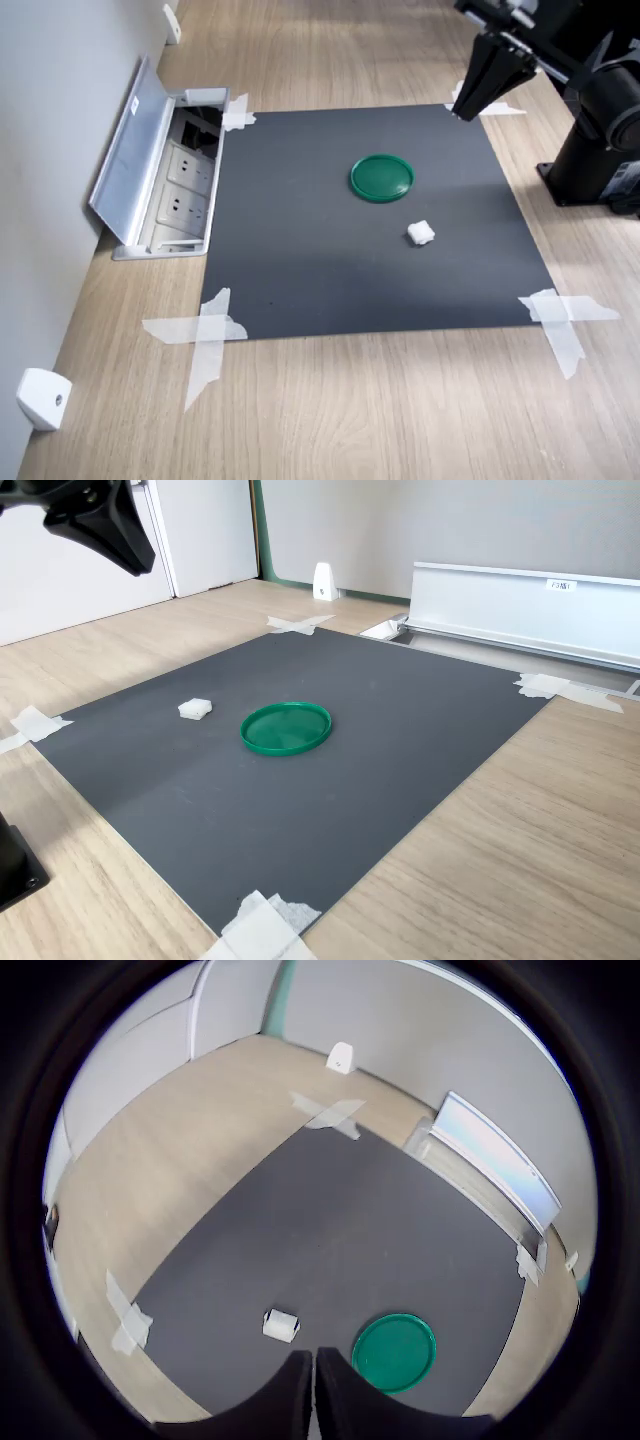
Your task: Grasp a white terminal and put it on the green lid.
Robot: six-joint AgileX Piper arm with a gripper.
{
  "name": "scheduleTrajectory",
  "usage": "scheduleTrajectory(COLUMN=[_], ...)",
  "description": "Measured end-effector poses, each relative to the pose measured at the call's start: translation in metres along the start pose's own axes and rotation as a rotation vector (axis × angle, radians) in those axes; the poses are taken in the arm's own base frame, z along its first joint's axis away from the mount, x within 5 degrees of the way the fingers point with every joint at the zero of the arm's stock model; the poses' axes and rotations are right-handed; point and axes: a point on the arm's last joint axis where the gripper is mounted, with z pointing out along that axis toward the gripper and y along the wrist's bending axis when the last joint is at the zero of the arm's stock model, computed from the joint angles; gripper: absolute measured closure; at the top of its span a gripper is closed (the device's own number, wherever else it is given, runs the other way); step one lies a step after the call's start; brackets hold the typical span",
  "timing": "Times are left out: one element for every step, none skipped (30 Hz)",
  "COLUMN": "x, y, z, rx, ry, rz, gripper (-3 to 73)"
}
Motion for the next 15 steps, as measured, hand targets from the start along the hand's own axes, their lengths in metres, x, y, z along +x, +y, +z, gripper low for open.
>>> scheduleTrajectory(x=[-0.003,-0.005,-0.007,-0.009,-0.01,-0.011,-0.011,-0.011,-0.009,-0.008,-0.007,-0.006,-0.004,-0.003,-0.003], y=[-0.003,-0.005,-0.007,-0.009,-0.011,-0.013,-0.013,-0.013,-0.013,-0.013,-0.012,-0.012,-0.011,-0.011,-0.011], z=[0.002,0.005,0.008,0.011,0.014,0.017,0.021,0.023,0.027,0.03,0.032,0.035,0.037,0.038,0.039], rx=[-0.008,-0.016,-0.024,-0.032,-0.039,-0.05,-0.064,-0.081,-0.106,-0.134,-0.156,-0.181,-0.204,-0.22,-0.231], ry=[0.016,0.032,0.047,0.059,0.071,0.084,0.098,0.113,0.134,0.155,0.171,0.189,0.204,0.216,0.225], rz=[-0.021,-0.042,-0.063,-0.084,-0.108,-0.137,-0.164,-0.202,-0.242,-0.279,-0.306,-0.335,-0.359,-0.376,-0.389], gripper=[70.3,70.3,70.3,70.3,70.2,69.9,69.5,68.7,67.5,65.9,64.3,61.9,58.5,54.9,51.7])
